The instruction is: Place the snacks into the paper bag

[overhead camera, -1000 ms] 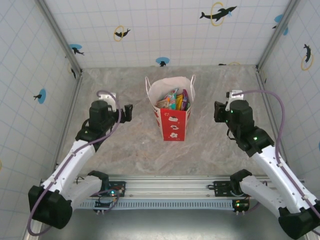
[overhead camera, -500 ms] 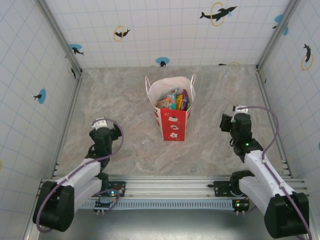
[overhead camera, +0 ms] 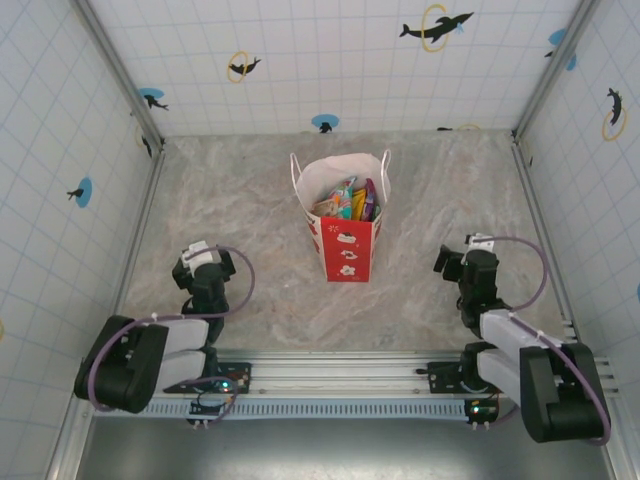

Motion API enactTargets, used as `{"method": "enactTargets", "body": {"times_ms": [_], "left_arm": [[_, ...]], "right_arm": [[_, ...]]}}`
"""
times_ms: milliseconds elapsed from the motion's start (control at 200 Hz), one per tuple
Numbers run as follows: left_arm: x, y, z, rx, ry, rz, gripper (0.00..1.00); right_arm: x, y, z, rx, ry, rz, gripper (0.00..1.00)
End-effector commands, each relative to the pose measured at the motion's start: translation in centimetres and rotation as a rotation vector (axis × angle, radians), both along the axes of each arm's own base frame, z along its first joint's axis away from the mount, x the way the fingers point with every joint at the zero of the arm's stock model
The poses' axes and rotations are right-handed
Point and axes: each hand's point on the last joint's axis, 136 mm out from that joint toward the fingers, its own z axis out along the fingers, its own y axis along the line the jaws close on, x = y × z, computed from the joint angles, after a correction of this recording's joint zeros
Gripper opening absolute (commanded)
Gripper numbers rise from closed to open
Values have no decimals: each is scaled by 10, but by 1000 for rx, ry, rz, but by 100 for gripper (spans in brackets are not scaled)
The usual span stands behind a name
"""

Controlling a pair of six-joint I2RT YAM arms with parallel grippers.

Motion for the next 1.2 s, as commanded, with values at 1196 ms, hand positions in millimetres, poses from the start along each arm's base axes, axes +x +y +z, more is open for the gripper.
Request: {"method": "enactTargets", "body": {"times_ms": [1196], "left_arm": [[19,5,-20,-135,-14,-180,98]], "right_arm": [[12,-14,-9,-69,-151,16,100]]}}
